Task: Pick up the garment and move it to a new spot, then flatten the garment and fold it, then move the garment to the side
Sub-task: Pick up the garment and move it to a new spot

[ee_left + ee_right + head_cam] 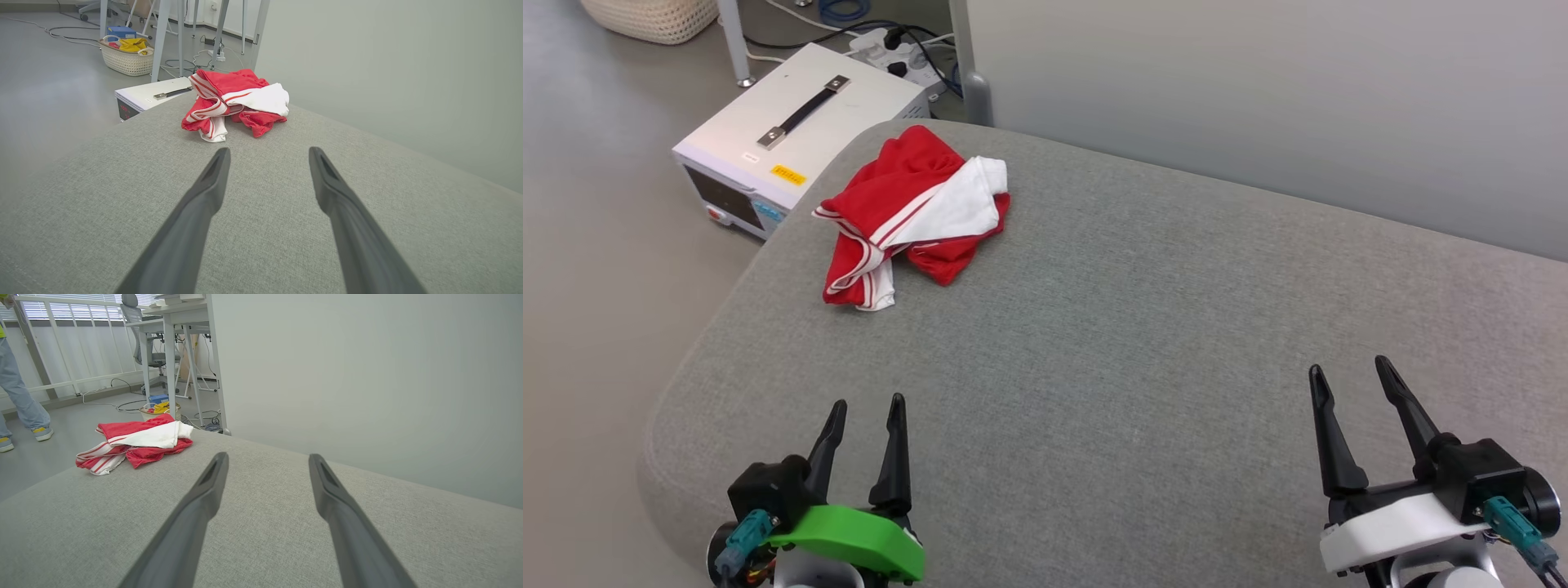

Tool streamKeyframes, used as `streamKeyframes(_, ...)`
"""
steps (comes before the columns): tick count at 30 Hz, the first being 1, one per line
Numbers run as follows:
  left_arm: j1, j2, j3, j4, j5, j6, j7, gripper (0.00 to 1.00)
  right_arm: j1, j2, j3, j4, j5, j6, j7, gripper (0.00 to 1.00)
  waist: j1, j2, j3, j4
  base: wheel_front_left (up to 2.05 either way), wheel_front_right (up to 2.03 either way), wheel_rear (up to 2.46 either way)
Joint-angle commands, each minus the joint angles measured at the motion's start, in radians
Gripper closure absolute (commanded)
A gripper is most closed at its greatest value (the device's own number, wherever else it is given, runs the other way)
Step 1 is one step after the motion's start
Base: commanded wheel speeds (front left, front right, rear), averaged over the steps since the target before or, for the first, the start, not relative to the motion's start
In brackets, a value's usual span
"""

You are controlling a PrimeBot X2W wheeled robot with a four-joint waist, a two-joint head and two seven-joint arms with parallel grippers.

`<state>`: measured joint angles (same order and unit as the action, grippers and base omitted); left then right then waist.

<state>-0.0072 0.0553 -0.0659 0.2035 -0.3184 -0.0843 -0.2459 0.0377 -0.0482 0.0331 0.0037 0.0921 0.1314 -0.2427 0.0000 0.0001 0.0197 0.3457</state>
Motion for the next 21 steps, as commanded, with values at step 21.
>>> streamKeyframes(21,-0.011,-0.005,-0.026,0.005,-0.019,-0.009,-0.016,0.0,-0.001,-0.002,-0.008,0.002,-0.002,-0.001,-0.019,0.0,0.0,-0.0001,0.015,0.127,0.0,0.0,0.0)
